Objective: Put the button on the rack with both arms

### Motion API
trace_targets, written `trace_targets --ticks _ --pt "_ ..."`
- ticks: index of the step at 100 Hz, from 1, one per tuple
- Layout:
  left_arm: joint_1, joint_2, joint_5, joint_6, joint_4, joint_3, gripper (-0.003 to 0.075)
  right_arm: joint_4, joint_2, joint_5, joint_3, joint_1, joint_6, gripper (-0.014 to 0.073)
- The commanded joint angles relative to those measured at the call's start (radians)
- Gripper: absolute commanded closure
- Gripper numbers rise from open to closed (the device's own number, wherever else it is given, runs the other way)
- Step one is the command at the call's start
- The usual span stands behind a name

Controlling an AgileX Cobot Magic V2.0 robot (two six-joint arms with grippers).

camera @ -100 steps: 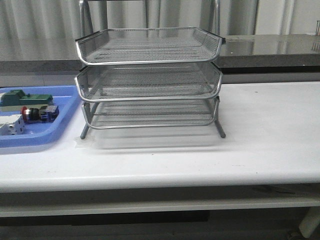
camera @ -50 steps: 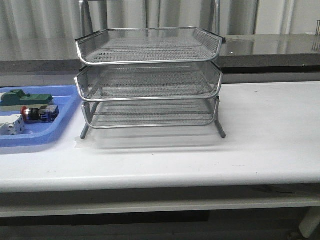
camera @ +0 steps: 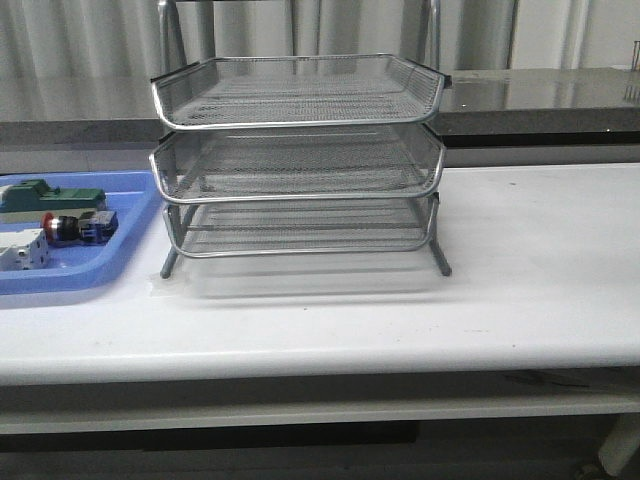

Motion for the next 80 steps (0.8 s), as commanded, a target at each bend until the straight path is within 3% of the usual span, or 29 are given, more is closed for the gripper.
trace_targets --ticks 1,25,42,62,80 --pt "0.002 -0.032 -0.085 -0.011 -0.006 0.055 0.0741 0.088 0.048 -0.107 -0.037 -0.005 -0.024 0.0232" --pt "0.002 -0.032 -0.085 -0.011 -0.006 0.055 0.0741 0.325 0.222 -0.196 -0.037 -0.003 -0.173 0.0232" --pt "0.002 -0.032 -0.085 -0.011 -0.006 0.055 0.0741 0.562 0.35 -0.202 -0.04 -0.003 -0.385 0.0232" --pt "0.002 -0.032 -0.085 -0.011 -0.006 0.055 0.0741 0.857 0.478 -0.137 -0.096 -0.003 -0.664 0.0232" --pt "0.002 -0.032 -0.085 -0.011 -0.006 0.055 0.0741 1.023 0.589 -0.077 -0.167 -0.003 -0.828 0.0232"
